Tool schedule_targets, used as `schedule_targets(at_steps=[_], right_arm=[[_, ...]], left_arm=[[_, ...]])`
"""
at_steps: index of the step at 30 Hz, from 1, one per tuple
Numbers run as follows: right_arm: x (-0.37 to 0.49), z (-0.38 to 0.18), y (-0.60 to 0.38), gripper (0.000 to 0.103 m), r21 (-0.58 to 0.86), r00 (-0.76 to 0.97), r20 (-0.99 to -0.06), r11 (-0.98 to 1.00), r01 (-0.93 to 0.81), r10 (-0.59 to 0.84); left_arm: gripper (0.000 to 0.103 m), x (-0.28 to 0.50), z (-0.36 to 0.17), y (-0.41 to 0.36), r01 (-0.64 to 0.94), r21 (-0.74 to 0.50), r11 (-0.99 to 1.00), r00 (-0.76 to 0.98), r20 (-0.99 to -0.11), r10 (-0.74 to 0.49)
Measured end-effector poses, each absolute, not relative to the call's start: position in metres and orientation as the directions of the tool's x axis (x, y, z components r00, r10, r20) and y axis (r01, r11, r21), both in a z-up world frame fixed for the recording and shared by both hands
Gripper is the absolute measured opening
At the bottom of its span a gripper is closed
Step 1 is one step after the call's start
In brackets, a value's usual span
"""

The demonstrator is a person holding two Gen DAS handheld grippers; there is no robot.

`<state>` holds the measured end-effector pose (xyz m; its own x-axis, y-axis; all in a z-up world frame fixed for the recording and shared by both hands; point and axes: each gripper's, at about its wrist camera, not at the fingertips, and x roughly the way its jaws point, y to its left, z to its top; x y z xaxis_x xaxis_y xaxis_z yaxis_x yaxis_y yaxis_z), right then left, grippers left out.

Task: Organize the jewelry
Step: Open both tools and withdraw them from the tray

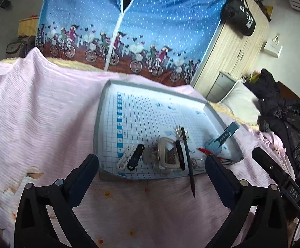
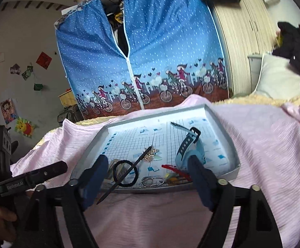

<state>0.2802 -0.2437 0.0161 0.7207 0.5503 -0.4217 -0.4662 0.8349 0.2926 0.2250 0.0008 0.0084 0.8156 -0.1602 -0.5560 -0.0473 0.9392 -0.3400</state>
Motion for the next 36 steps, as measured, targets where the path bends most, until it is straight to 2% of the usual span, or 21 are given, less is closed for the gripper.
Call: schedule_targets(at_steps=[1,3,4,14,21,32,36], right_arm=[[0.277,0.019,-0.244,0.085,0.282,0.728,-0.412,0.836,-0.470,0.548],[0.266,0.027,-0.245,0.102,0.263,0.739,-0.392,0.836,-0.481,0.548],[0.262,0.029,-0.246,0.103,0.258,0.744,-0.381,0.835,-0.485,0.549],[0.215,0.064,-0.243,0.103,0.191,0.818,-0.296,0.870,-0.456,0.493],[0.175,0.078,-0.246,0.103,0.125,0.865,-0.236,0.897,-0.425,0.443],[0.123,0.080,-0.247,0.103,0.093,0.898,-0.196,0.919,-0.383,0.394],[0.110,0.075,-0.244,0.103,0.101,0.892,-0.216,0.918,-0.383,0.396]], left_arm=[[0.101,0.219,0.012,0.001,-0.052,-0.332,0.942,0.828,-0.541,-0.145],[0.101,0.207,0.020,0.001,-0.066,-0.310,0.948,0.848,-0.518,-0.110],[0.101,0.201,0.023,0.000,-0.066,-0.301,0.951,0.858,-0.503,-0.100],[0.101,0.135,0.060,-0.010,-0.024,-0.184,0.983,0.921,-0.387,-0.050],[0.101,0.104,0.073,-0.003,-0.013,-0.195,0.981,0.937,-0.344,-0.056],[0.101,0.064,0.067,0.003,-0.005,-0.212,0.977,0.940,-0.335,-0.068],[0.101,0.050,0.063,0.005,-0.002,-0.201,0.979,0.943,-0.328,-0.065]])
